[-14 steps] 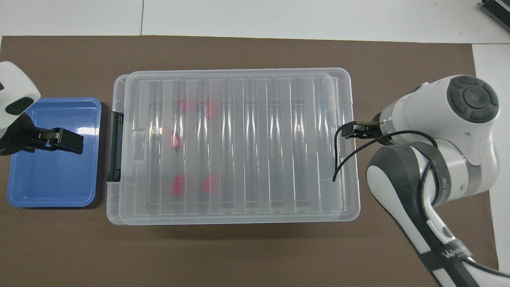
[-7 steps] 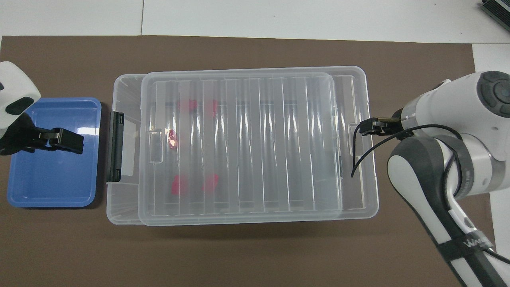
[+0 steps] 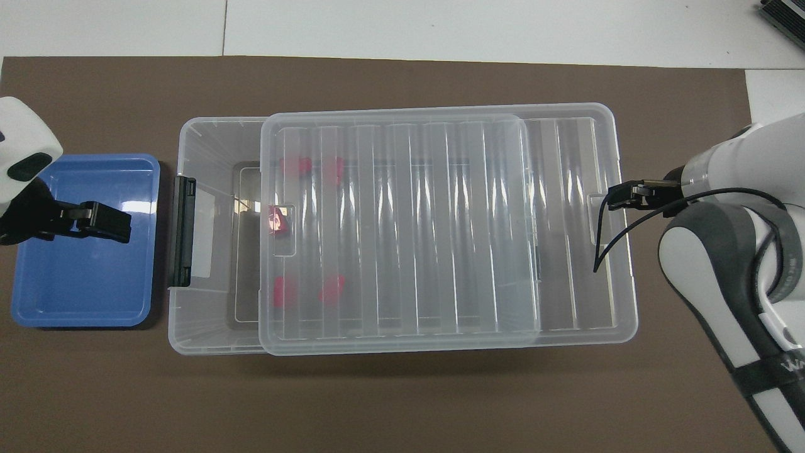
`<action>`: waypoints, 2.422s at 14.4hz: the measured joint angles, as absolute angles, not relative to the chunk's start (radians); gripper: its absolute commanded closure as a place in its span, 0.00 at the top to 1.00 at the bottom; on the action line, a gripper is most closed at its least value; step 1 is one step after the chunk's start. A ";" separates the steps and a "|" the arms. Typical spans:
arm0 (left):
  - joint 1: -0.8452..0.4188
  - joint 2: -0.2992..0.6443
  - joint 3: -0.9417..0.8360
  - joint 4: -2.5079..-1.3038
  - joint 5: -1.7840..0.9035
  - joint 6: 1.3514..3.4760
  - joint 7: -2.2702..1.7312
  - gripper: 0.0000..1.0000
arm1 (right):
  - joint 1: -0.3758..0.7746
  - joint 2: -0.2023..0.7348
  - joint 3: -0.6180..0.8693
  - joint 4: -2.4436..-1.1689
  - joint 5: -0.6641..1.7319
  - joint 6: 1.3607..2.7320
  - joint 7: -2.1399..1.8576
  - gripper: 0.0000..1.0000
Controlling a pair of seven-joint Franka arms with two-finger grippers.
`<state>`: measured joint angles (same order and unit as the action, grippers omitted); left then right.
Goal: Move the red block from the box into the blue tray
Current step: 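Slide the clear lid away from the blue tray with the right gripper, then reach the left gripper into the box toward a red block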
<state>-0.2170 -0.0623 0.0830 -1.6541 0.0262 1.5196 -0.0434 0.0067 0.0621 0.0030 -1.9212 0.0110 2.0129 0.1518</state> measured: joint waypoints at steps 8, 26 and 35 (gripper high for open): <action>-0.217 -0.062 0.083 -1.654 0.026 1.520 -0.043 1.00 | -0.095 0.061 0.001 -1.921 0.011 2.010 0.002 0.96; -0.328 -0.118 0.039 -1.963 0.025 1.956 -0.517 1.00 | -0.125 0.057 0.004 -1.920 0.011 2.010 -0.051 0.99; -0.401 0.055 0.038 -2.048 0.025 2.245 -0.623 1.00 | -0.056 -0.076 0.022 -1.882 0.011 1.842 0.082 1.00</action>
<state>-0.4007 0.0554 0.0378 -2.0484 0.0252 2.2447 -0.6227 -0.0564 -0.0756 0.0224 -1.8818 0.0109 1.8416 0.0825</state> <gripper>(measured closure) 0.000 0.000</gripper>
